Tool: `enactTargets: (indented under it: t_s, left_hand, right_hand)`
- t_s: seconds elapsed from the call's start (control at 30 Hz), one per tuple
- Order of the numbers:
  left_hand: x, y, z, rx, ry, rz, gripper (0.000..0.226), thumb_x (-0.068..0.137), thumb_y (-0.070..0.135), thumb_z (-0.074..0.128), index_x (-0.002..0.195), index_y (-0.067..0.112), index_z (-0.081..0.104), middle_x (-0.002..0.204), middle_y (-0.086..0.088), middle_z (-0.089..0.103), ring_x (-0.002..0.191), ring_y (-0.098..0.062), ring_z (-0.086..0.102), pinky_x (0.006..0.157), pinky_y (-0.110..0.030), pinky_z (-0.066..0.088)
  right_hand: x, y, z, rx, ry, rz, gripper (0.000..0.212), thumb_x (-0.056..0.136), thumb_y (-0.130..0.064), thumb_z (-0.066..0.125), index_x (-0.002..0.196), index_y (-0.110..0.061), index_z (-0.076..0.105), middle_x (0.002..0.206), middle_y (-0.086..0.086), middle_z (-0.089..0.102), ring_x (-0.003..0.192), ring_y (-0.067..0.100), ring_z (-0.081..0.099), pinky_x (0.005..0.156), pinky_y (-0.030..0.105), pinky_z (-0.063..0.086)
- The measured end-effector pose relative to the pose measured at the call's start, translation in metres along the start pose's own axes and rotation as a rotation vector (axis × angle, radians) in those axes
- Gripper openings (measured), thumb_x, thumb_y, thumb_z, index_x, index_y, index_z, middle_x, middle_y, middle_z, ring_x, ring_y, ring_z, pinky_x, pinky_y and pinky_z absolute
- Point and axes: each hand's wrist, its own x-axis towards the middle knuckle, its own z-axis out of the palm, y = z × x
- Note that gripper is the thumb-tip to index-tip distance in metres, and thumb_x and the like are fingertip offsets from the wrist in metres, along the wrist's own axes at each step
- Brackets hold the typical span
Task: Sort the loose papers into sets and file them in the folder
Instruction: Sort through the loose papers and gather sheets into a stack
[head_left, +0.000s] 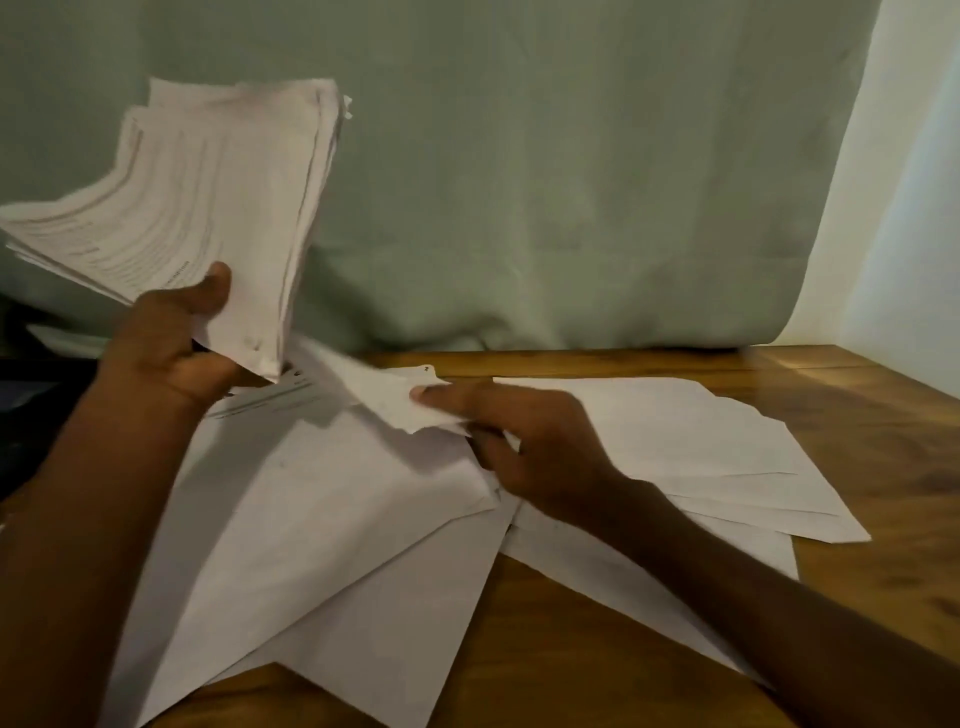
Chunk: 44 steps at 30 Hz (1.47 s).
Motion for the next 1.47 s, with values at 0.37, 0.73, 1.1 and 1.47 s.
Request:
enactTargets:
  t_s: [0.37,0.73,1.1,1.47]
  left_hand:
    - [-0.005,-0.026,0.009,0.056,-0.012,-0.072,0.026,0.097,0.008,0.063,0.120,0.020,0.066,0.100,0.003,0.079,0.088,-0.014,0.075,0.076,-0.044,0.060]
    - [-0.006,-0.111,0.023,0.101,-0.045,-0.338,0.021,0.098,0.002,0.062,0.108,0.017,0.072,0.108,-0.002,0.074,0.099,-0.023,0.067,0.093,-0.045,0.053]
    - [-0.001,-0.097,0.019,0.065,-0.093,-0.094,0.037,0.099,0.002,0.059,0.131,0.020,0.065,0.130,-0.002,0.070,0.108,-0.018,0.068,0.094,-0.039,0.056]
    - [-0.021,-0.085,0.036,-0.009,-0.268,-0.019,0.043,0.100,0.010,0.055,0.141,0.021,0.060,0.127,-0.002,0.072,0.110,-0.015,0.071,0.083,-0.034,0.062]
  right_hand:
    - [0.005,0.010,-0.004,0.550,-0.369,0.337,0.022,0.101,-0.006,0.061,0.118,-0.007,0.075,0.122,0.000,0.074,0.117,0.011,0.067,0.106,0.034,0.051]
    - [-0.027,0.101,-0.049,-0.035,-0.802,0.897,0.100,0.066,-0.077,0.076,0.152,-0.043,0.038,0.161,-0.017,0.031,0.147,0.012,0.031,0.119,0.036,0.027]
    - [-0.024,0.107,-0.048,-0.247,-0.289,0.844,0.025,0.075,-0.042,0.086,0.092,-0.026,0.077,0.084,-0.009,0.070,0.083,0.015,0.065,0.072,0.032,0.051]
    - [0.001,0.092,-0.115,1.275,0.505,0.894,0.036,0.104,-0.026,0.056,0.138,-0.016,0.061,0.134,0.009,0.067,0.125,0.028,0.064,0.103,0.048,0.052]
